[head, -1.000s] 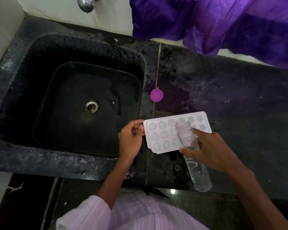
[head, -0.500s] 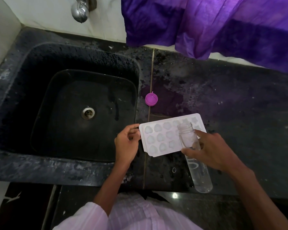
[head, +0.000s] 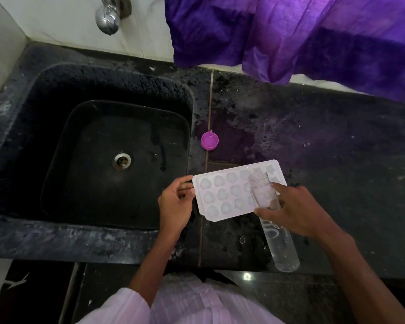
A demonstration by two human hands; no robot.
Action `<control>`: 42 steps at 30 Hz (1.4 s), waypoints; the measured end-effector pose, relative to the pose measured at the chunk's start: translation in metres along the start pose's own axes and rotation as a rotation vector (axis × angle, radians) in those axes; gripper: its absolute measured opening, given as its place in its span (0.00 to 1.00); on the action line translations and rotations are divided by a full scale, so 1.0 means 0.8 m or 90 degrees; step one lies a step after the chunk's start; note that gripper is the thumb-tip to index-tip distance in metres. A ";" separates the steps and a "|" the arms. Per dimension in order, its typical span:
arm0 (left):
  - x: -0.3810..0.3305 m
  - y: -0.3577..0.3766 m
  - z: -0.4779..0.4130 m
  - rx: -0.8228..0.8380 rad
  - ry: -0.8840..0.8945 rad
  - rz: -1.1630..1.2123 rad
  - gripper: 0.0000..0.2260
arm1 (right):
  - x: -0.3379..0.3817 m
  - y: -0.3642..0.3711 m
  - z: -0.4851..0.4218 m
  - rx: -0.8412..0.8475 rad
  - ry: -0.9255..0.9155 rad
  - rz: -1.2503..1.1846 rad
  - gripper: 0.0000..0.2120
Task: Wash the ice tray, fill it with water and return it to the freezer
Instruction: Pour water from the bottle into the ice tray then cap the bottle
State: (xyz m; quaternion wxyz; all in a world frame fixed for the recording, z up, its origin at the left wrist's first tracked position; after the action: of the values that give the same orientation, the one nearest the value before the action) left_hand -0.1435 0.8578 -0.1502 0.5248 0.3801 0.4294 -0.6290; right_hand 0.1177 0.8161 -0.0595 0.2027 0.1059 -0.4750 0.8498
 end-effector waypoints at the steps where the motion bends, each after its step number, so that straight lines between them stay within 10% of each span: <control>1: 0.000 0.000 0.000 0.000 -0.002 0.000 0.15 | 0.000 0.000 0.000 -0.001 0.001 0.000 0.34; 42: 0.001 0.002 0.002 -0.016 -0.010 0.010 0.16 | -0.040 -0.011 -0.001 -0.031 0.012 -0.010 0.27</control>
State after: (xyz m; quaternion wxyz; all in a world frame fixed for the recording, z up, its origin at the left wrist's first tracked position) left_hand -0.1421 0.8558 -0.1502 0.5376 0.3719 0.4304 -0.6225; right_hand 0.1503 0.8131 -0.0653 0.2164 0.0963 -0.4930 0.8372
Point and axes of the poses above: each hand's wrist, its own z-axis away from the middle knuckle, its own y-axis out of the palm, x = y × z, the point moved 6 cm from there along -z, towards the middle knuckle, and after that the axes turned 7 degrees about x, right-handed, at the moved point
